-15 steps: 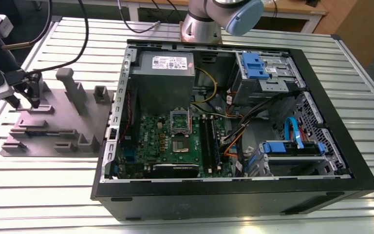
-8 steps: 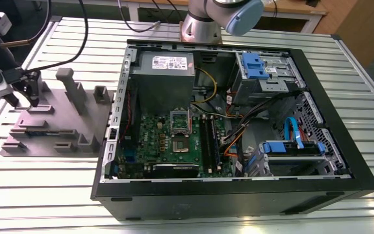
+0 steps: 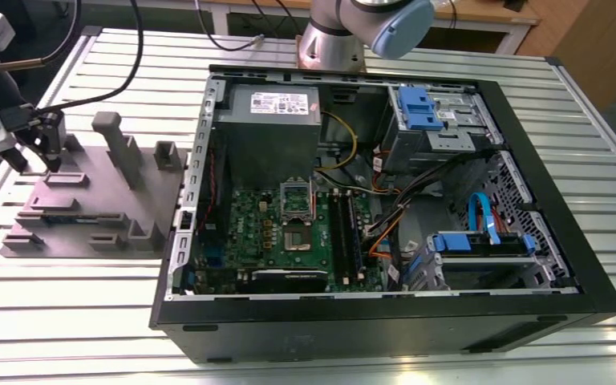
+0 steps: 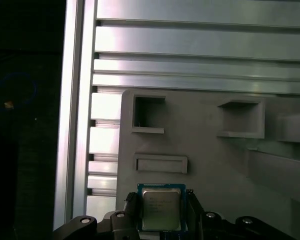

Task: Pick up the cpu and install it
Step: 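Pick up the cpu and move it towards the insertion slot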

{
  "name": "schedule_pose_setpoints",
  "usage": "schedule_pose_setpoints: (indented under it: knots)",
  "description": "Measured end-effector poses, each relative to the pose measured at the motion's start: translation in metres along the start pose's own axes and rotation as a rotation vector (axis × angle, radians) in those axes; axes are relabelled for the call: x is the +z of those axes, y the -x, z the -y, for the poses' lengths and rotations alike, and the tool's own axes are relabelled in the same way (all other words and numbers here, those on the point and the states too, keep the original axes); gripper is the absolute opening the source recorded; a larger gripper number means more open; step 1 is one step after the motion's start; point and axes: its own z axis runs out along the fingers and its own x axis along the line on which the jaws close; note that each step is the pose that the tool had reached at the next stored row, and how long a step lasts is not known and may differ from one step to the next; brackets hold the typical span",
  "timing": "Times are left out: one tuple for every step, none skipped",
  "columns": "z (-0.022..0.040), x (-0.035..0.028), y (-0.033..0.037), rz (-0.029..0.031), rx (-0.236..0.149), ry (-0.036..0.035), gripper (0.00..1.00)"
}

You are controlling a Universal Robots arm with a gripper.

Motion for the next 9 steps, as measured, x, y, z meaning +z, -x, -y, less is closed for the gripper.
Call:
schedule_pose_setpoints:
  knots:
    - [0.0000,-0.0005,0.0000,0.0000,0.000,0.0000,0.47]
    - [0.0000,-0.0005,0.0001,0.0002,0.000,0.0001,0.47]
    - [-0.0001,-0.0005,0.0001,0.0003,0.000,0.0001,0.47]
    - [-0.0001,-0.0005,0.0000,0.0003,0.000,0.0001,0.47]
    - [-0.0001,-0.0012,0.0000,0.0001,0.000,0.0000,0.47]
    - [-0.0001,-0.0024,0.0000,0.0001,0.000,0.0001,0.47]
    - [-0.0001,-0.0025,0.0000,0.0001,0.000,0.0001,0.47]
    - [-0.0001,-0.0027,0.0000,0.0001,0.000,0.0000,0.47]
    - [-0.0001,-0.0030,0.0000,-0.0001,0.000,-0.0001,0.47]
